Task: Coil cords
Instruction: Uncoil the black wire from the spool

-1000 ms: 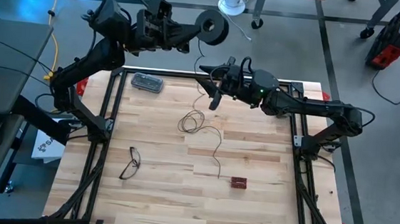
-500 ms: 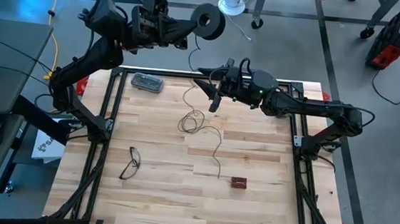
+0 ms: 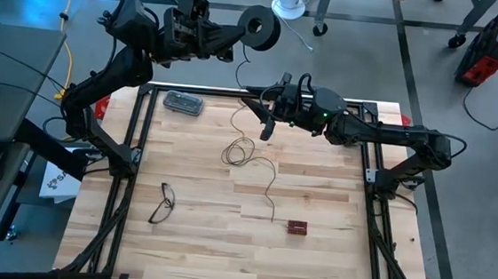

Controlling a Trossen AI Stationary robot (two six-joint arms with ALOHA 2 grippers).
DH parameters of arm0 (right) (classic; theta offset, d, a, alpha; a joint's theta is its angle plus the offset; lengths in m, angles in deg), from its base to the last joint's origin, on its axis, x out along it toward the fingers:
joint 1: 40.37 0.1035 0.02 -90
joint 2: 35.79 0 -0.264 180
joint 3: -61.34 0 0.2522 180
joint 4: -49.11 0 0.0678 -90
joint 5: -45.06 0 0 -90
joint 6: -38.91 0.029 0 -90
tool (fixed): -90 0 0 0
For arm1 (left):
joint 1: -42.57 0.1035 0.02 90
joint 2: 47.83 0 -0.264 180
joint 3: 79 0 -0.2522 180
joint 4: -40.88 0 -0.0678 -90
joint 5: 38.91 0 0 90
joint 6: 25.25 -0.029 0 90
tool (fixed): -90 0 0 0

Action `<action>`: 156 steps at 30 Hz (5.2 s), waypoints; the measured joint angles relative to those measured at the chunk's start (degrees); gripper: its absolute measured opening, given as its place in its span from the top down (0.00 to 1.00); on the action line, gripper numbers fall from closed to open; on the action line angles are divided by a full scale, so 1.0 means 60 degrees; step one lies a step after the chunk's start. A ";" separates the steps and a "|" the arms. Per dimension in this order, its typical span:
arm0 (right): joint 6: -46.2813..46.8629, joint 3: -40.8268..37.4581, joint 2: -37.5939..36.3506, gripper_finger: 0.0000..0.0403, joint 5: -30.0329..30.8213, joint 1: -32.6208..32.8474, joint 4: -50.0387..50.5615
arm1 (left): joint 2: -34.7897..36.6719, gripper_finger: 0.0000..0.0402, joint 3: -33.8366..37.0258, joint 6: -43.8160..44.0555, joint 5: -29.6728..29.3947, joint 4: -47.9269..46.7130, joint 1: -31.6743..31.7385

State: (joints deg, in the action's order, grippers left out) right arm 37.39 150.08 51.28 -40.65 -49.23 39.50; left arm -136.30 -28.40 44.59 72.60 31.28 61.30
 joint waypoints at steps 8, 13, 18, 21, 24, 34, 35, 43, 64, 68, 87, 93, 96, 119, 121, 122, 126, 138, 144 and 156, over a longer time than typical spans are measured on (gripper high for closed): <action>0.0050 0.0000 0.0000 0.72 0.0000 0.0003 -0.0004 | 0.0000 1.00 0.0002 -0.0016 -0.0001 -0.0004 -0.0002; -0.0306 0.0000 0.0000 0.73 0.0002 -0.0001 -0.0007 | 0.0000 1.00 0.0004 -0.0088 0.0000 -0.0002 -0.0002; -0.0339 0.0000 0.0000 0.73 0.0000 -0.0001 -0.0007 | 0.0000 1.00 0.0004 -0.0117 0.0000 -0.0001 -0.0002; -0.0406 0.0000 0.0000 0.73 0.0002 0.0001 -0.0006 | 0.0000 1.00 0.0004 -0.0115 0.0001 -0.0001 -0.0002; -0.0399 0.0000 0.0000 0.75 0.0000 0.0001 -0.0006 | 0.0000 1.00 0.0004 -0.0113 0.0001 -0.0004 -0.0002; -0.0423 0.0000 -0.0004 0.84 0.0000 0.0002 -0.0004 | 0.0000 1.00 0.0004 -0.0178 -0.0001 -0.0004 -0.0002; -0.0417 0.0000 -0.0004 0.86 0.0000 0.0002 -0.0004 | 0.0000 1.00 0.0004 -0.0178 0.0001 -0.0004 -0.0002; 0.0514 -0.0007 -0.0202 0.99 0.0002 0.0109 0.0383 | 0.0043 1.00 0.0007 -0.0577 -0.0005 -0.0004 -0.0002; -0.0901 0.2425 -0.0226 1.00 -0.0153 -0.1200 0.4230 | 0.0878 1.00 0.0022 -0.0114 -0.0064 -0.6883 -0.2622; -0.1318 0.3890 -0.0226 1.00 -0.0140 -0.1734 0.6139 | 0.1165 1.00 0.0007 -0.0273 -0.0279 -0.7478 -0.2625; -0.1249 0.8400 -0.0261 1.00 0.0311 -0.2194 1.2573 | 0.2950 1.00 0.0004 -0.2274 -0.3152 -0.9906 0.0152; -0.0540 0.8221 -0.0344 1.00 0.0284 -0.1348 1.3460 | 0.3001 1.00 0.0001 -0.2514 -0.3534 -0.6611 0.1278; -0.0265 0.7732 -0.0339 1.00 0.0273 -0.0750 1.3335 | 0.2663 1.00 -0.0006 -0.2323 -0.3162 -0.4481 0.1512; 0.1198 0.1239 -0.0277 0.98 0.1005 0.0775 0.6284 | 0.0056 1.00 0.0007 0.1239 -0.0402 0.1792 0.0402; 0.0739 0.1240 -0.0274 0.92 0.0546 0.0782 0.6329 | 0.0038 1.00 0.0007 0.1202 -0.0310 0.1673 0.0169; 0.0531 0.1267 -0.0267 0.88 0.0450 0.0790 0.6399 | 0.0033 1.00 0.0007 0.1160 -0.0262 0.1663 0.0069; 0.0176 0.1879 -0.0262 0.68 0.0817 0.0901 0.6502 | 0.0114 1.00 0.0007 0.0656 -0.0021 0.1574 -0.0169; -0.1962 0.5368 -0.0280 0.37 0.1592 0.1406 0.6429 | 0.0444 1.00 0.0004 -0.0674 -0.0391 -0.0098 -0.0265; -0.2090 0.5865 -0.0145 0.37 0.1520 0.1012 0.6081 | 0.0260 1.00 0.0004 -0.0368 -0.0499 -0.0010 -0.0472; -0.1776 0.5869 0.0425 0.37 0.0420 0.0894 0.5468 | -0.0033 1.00 0.0004 -0.0154 -0.0345 0.1018 -0.0574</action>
State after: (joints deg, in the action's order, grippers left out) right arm 26.73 185.29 53.83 -38.12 -43.87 72.31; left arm -136.49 -28.38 43.67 70.53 37.40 57.86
